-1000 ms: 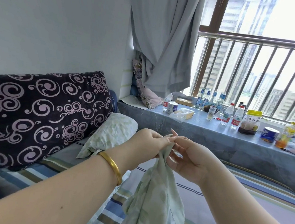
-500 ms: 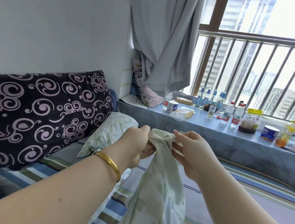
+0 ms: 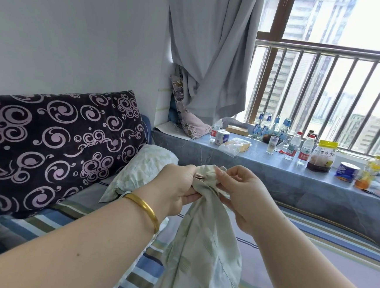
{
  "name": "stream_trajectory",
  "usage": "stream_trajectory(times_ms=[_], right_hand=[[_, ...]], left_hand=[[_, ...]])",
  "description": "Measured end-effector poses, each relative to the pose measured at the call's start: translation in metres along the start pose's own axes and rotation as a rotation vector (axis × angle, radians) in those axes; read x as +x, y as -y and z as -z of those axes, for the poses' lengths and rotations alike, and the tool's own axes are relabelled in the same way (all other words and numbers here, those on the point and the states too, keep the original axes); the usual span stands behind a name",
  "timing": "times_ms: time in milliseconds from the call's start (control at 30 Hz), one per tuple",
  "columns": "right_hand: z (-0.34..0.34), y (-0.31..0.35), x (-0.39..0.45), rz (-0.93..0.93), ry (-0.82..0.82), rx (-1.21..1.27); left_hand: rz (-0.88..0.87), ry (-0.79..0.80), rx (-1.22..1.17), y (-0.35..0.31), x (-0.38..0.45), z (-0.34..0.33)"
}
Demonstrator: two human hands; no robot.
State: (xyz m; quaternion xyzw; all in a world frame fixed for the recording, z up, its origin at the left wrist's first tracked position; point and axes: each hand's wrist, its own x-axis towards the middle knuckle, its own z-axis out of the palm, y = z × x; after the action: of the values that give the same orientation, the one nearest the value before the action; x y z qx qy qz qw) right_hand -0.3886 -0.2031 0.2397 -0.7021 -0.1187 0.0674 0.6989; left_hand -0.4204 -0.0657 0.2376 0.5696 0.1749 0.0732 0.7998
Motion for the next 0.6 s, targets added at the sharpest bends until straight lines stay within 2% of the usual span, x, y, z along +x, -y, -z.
stream_trajectory(times_ms=[133,233,367,467,600], right_hand=[[0.005,0.005,0.004,0.008,-0.12,-0.147],[0.004,0.006,0.003,-0.06,-0.076,-0.128],[0.004,0.007,-0.003,-0.147,-0.009,0.059],[0.005,0.005,-0.005,-0.156,0.009,0.092],[0.006,0.006,-0.006,-0.109,-0.002,-0.019]], left_hand=[[0.012,0.131,0.05,0.003,-0.001,0.003],[-0.077,0.092,0.233,0.006,0.001,0.004],[-0.212,0.013,0.548,0.009,0.006,0.011],[-0.229,0.008,0.828,0.009,0.003,0.016],[-0.228,0.08,0.904,0.009,-0.003,0.014]])
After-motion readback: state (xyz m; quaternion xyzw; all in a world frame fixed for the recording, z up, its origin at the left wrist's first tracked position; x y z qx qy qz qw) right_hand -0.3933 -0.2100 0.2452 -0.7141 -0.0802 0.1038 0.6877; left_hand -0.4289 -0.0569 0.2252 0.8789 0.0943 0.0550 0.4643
